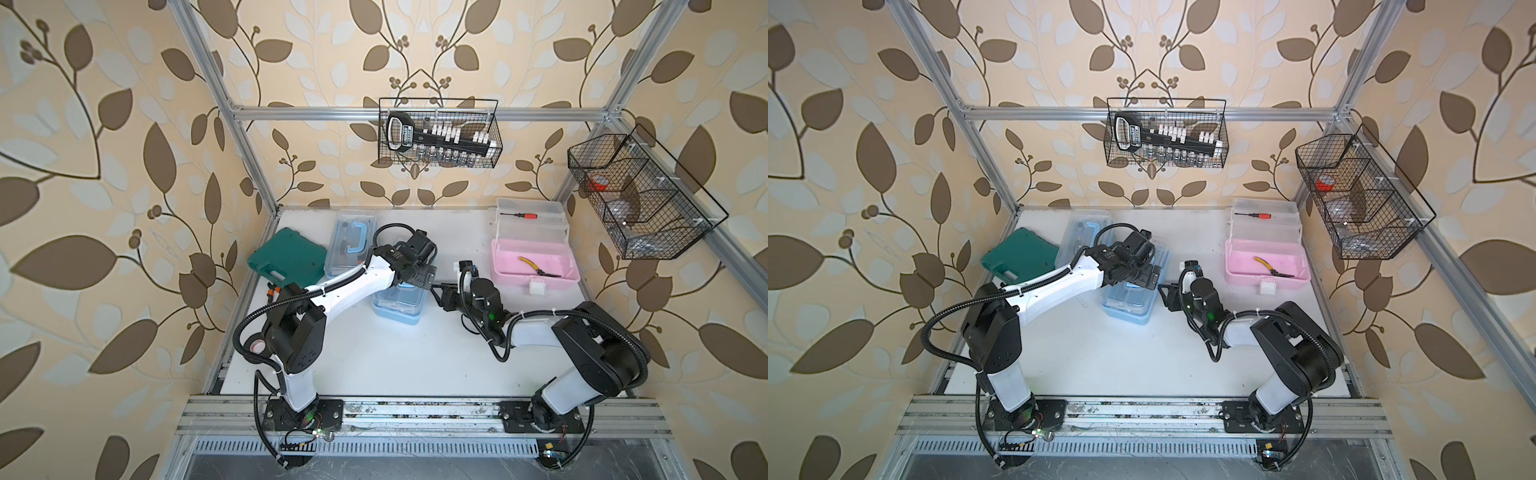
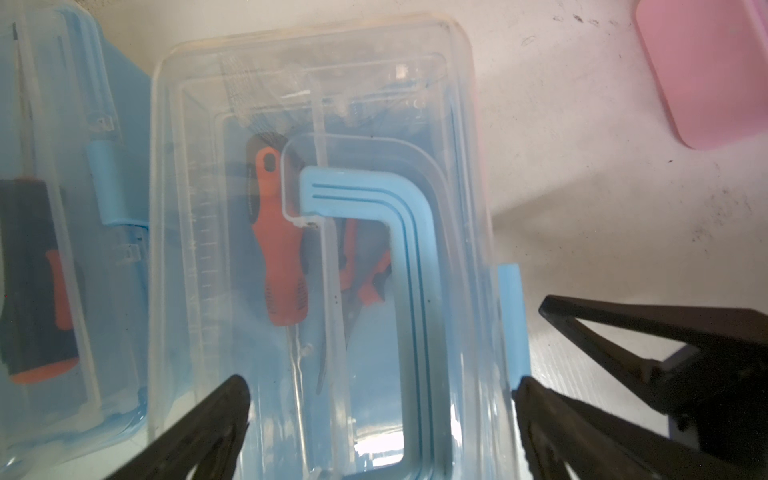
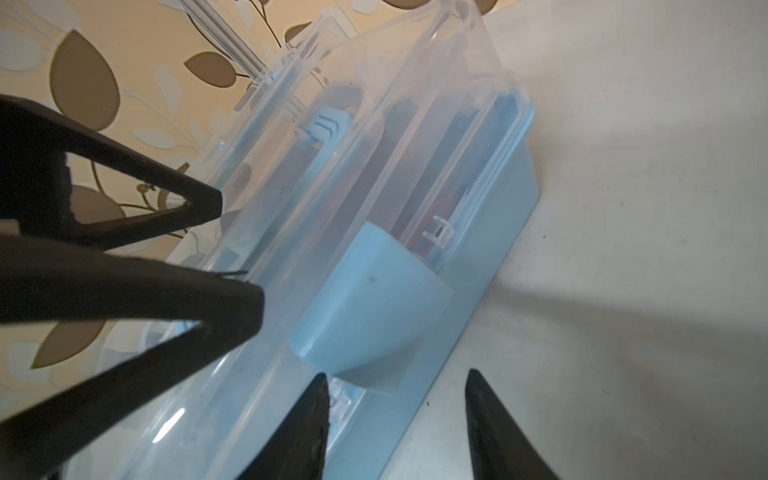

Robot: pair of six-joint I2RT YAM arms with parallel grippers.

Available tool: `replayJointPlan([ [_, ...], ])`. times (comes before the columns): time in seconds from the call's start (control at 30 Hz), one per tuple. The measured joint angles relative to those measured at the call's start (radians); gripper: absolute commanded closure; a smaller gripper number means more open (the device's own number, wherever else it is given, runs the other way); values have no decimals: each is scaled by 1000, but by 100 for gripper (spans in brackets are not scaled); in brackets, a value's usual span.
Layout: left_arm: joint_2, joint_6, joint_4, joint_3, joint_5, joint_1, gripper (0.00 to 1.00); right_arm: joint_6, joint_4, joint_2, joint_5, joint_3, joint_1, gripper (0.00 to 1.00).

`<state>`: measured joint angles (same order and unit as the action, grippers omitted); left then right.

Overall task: Close toolboxes
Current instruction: Fasten the toolbox latch on the toolbox.

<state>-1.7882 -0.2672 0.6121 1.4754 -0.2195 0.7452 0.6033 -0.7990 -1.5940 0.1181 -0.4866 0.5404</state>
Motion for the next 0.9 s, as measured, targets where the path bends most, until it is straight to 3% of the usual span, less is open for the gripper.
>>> replayJointPlan([
  [0.67, 2, 2, 26, 8, -1, 0, 1, 126, -88, -35, 136, -37, -48, 68],
  [0.9, 2, 3, 76, 27, 3, -6, 1, 146, -96, -39, 156, -37, -56, 70],
])
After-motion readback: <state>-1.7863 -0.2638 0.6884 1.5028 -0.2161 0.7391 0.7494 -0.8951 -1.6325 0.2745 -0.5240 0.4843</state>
